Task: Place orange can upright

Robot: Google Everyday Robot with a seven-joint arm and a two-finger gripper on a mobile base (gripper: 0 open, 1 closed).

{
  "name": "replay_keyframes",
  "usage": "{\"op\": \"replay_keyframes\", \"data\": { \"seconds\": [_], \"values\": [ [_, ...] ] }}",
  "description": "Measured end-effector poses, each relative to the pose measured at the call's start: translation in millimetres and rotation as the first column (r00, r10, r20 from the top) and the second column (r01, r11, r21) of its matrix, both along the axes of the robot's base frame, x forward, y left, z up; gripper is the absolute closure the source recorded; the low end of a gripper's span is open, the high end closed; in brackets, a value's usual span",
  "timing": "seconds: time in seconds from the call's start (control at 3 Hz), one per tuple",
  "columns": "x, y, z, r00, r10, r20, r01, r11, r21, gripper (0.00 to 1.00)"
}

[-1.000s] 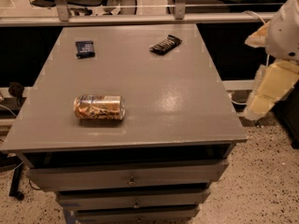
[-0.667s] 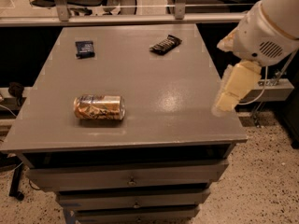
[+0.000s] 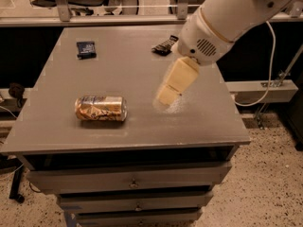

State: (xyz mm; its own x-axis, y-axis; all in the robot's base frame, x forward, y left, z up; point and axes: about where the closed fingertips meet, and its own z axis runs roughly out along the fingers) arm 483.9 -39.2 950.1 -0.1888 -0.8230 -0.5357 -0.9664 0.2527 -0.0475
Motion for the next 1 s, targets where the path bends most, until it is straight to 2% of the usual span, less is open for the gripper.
{"op": "replay_keyframes", "data": {
  "seconds": [0.33, 1.0],
  "values": [
    [-3.1, 53.2, 1.1, 0.9997, 0.025, -0.004, -0.024, 0.997, 0.067, 0.00],
    [-15.5, 143.2, -12.8, 0.9955, 0.070, 0.064, -0.077, 0.991, 0.107, 0.00]
  ]
}}
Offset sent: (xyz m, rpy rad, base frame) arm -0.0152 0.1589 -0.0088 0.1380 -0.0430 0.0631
